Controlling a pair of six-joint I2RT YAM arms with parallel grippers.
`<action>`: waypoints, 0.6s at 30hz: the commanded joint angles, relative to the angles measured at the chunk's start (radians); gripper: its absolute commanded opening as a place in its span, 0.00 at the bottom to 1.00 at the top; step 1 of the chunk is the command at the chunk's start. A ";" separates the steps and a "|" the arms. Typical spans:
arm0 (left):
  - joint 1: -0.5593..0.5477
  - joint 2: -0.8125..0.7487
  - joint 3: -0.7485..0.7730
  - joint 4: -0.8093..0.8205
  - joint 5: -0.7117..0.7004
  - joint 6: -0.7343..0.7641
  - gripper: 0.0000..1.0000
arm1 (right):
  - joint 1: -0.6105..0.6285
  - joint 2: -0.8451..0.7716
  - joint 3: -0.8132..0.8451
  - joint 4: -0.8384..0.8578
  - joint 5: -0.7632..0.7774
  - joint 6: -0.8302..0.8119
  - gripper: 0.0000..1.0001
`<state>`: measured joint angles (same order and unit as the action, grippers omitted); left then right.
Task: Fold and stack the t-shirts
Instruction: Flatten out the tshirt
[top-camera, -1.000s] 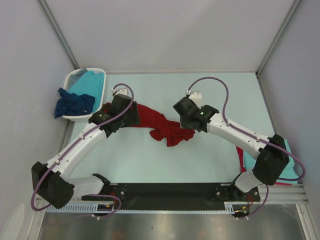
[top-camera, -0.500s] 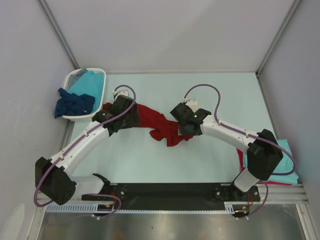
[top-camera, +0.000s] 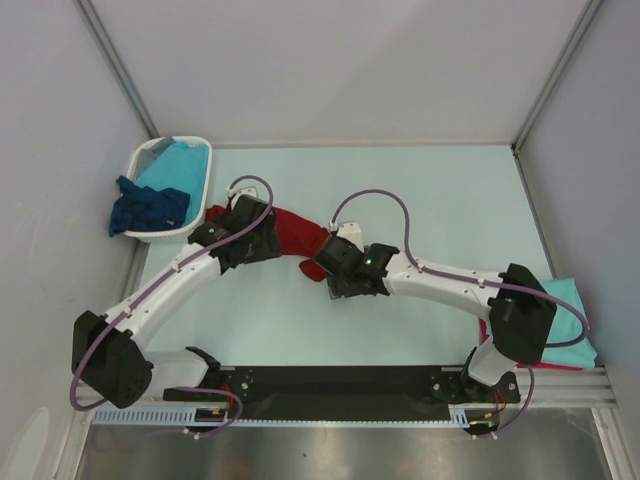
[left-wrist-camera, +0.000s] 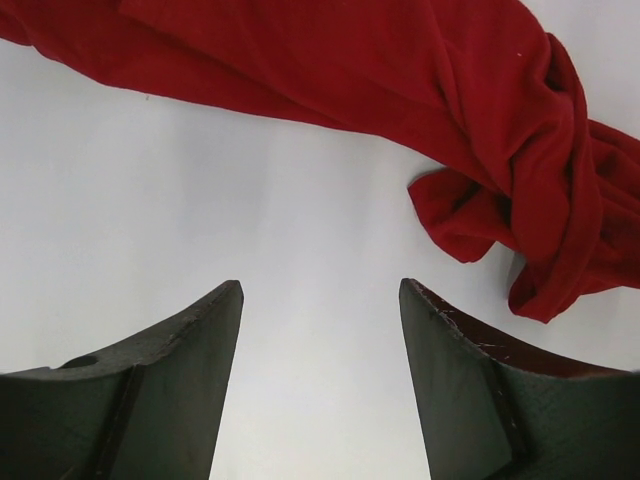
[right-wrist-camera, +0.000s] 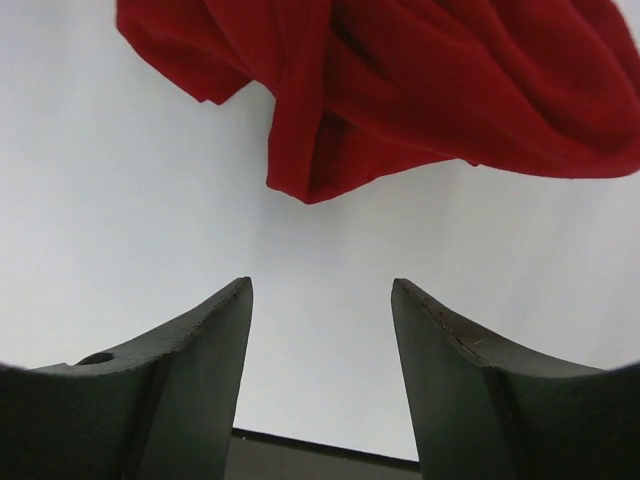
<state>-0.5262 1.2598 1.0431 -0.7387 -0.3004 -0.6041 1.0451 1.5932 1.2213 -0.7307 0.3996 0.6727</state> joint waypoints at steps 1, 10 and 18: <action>-0.009 -0.010 -0.017 0.007 0.004 -0.026 0.70 | -0.003 0.043 -0.009 0.060 -0.010 -0.012 0.63; -0.015 -0.023 -0.034 0.001 -0.002 -0.028 0.70 | -0.008 0.162 0.084 0.117 -0.042 -0.085 0.63; -0.015 -0.033 -0.051 -0.005 -0.008 -0.028 0.69 | -0.007 0.244 0.138 0.125 -0.056 -0.108 0.56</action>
<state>-0.5327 1.2583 1.0058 -0.7475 -0.3016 -0.6132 1.0378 1.8225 1.3117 -0.6285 0.3481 0.5884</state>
